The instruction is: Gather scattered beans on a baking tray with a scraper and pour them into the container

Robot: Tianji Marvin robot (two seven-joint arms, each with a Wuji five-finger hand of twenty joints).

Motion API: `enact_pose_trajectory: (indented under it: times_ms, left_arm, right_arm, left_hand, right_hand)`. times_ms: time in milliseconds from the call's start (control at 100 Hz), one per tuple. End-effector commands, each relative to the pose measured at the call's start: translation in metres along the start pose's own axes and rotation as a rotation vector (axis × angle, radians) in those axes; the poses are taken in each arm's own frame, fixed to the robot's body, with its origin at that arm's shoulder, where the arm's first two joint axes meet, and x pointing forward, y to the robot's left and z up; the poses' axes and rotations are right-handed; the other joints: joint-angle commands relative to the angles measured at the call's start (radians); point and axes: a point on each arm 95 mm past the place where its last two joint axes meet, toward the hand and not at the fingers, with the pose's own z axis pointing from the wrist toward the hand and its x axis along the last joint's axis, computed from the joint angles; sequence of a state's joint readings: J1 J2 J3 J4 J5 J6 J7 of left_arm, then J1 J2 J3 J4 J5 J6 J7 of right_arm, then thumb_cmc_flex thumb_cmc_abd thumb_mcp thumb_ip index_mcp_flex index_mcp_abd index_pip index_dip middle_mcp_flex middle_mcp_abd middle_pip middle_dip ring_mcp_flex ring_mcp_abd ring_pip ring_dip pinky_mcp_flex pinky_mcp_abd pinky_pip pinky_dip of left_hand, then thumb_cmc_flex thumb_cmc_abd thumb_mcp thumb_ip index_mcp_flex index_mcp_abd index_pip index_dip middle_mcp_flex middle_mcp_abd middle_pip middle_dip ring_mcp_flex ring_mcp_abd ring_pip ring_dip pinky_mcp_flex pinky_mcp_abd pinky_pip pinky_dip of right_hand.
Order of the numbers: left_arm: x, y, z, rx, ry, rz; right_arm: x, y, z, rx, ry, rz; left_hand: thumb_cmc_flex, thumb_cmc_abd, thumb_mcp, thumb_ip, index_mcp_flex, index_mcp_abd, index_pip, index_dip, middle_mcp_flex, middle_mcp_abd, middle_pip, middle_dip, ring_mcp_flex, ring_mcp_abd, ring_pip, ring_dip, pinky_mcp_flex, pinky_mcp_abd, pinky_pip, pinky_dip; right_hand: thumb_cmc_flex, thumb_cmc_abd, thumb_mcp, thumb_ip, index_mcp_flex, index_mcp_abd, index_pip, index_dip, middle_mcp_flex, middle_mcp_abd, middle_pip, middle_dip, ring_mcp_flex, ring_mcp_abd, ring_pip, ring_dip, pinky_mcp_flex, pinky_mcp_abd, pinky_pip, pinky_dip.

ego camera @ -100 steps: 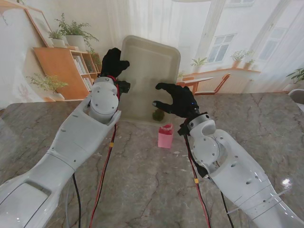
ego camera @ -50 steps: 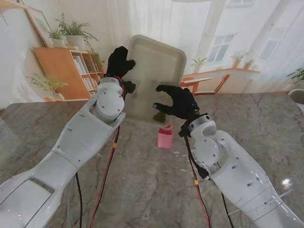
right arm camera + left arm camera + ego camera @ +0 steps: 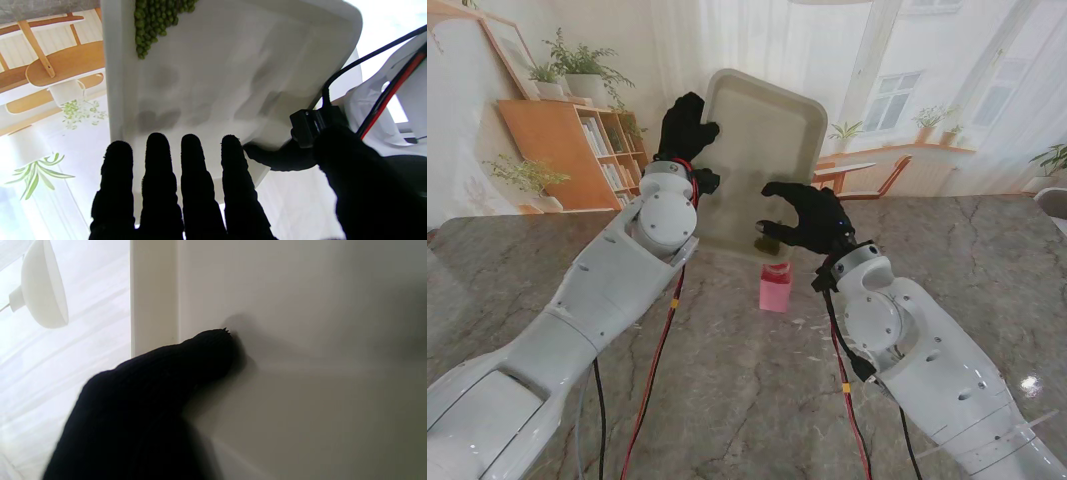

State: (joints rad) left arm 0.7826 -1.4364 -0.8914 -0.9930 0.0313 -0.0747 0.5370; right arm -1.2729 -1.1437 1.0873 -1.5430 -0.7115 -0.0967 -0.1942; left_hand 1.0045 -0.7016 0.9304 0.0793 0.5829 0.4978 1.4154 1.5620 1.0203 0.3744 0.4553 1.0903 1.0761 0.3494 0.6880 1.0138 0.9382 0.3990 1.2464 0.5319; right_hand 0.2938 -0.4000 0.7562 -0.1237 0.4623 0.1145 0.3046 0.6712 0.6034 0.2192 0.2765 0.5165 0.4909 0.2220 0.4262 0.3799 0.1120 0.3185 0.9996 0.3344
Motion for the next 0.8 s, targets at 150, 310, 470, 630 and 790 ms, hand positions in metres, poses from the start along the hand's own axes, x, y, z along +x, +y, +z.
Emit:
enact_pose_trajectory:
  times_ms: [150,310,470,630,790]
  left_arm:
    - [0.0129,0.0038,0.0018,0.005,0.048,-0.013]
    - [0.0144,0.0041,0.0025,0.001,0.064,0.002]
    - [0.0155,0.0061,0.0028,0.0,0.079,-0.001]
    - [0.0171,0.0074,0.0023,0.005,0.093,-0.007]
    - [0.0187,0.008,0.0001,0.018,0.106,-0.009]
  right_arm:
    - [-0.0002,0.0011,-0.0018,0.039,0.036,-0.019]
    - [-0.001,0.0017,-0.003,0.059,0.049,-0.027]
    - [-0.0011,0.0033,-0.0039,0.075,0.061,-0.034]
    - [-0.001,0.0042,-0.0053,0.09,0.074,-0.04]
    - [-0.0006,0.0045,-0.0062,0.093,0.078,-0.043]
  left_hand:
    - [0.112,0.06,0.069,0.068,-0.077,0.199,-0.026,0.008,0.017,-0.187,0.042,0.022,0.054,-0.182,-0.004,0.015,0.05,-0.278,0.088,0.06]
    - [0.112,0.061,0.066,0.071,-0.077,0.198,-0.025,0.008,0.016,-0.189,0.041,0.022,0.054,-0.181,-0.006,0.016,0.05,-0.278,0.086,0.063]
    - [0.111,0.065,0.062,0.073,-0.08,0.195,-0.024,0.008,0.014,-0.193,0.04,0.023,0.053,-0.186,-0.008,0.018,0.049,-0.281,0.083,0.066]
    - [0.112,0.068,0.059,0.075,-0.082,0.194,-0.023,0.008,0.012,-0.193,0.04,0.023,0.052,-0.187,-0.01,0.018,0.048,-0.284,0.08,0.067]
    - [0.112,0.07,0.055,0.076,-0.085,0.193,-0.022,0.008,0.009,-0.194,0.04,0.024,0.05,-0.19,-0.012,0.021,0.047,-0.286,0.076,0.069]
  right_hand:
    - [-0.004,0.025,-0.014,0.037,0.006,-0.018,-0.001,-0.019,0.006,-0.02,-0.003,-0.012,0.003,-0.011,-0.014,0.003,0.004,0.013,-0.011,0.014]
    - [-0.003,0.032,-0.023,0.038,0.003,-0.017,-0.003,-0.02,0.005,-0.018,-0.004,-0.012,0.001,-0.01,-0.015,0.002,0.003,0.013,-0.013,0.013]
    - [-0.001,0.036,-0.031,0.039,0.004,-0.017,-0.004,-0.02,0.005,-0.018,-0.007,-0.013,0.002,-0.008,-0.017,0.002,0.004,0.013,-0.012,0.014]
    - [0.002,0.044,-0.035,0.04,-0.001,-0.016,-0.007,-0.021,0.004,-0.015,-0.009,-0.014,0.002,-0.009,-0.018,0.002,0.004,0.013,-0.012,0.014]
    - [0.006,0.05,-0.046,0.04,-0.01,-0.013,-0.012,-0.023,0.001,-0.013,-0.011,-0.014,-0.001,-0.008,-0.019,0.001,0.004,0.014,-0.013,0.013]
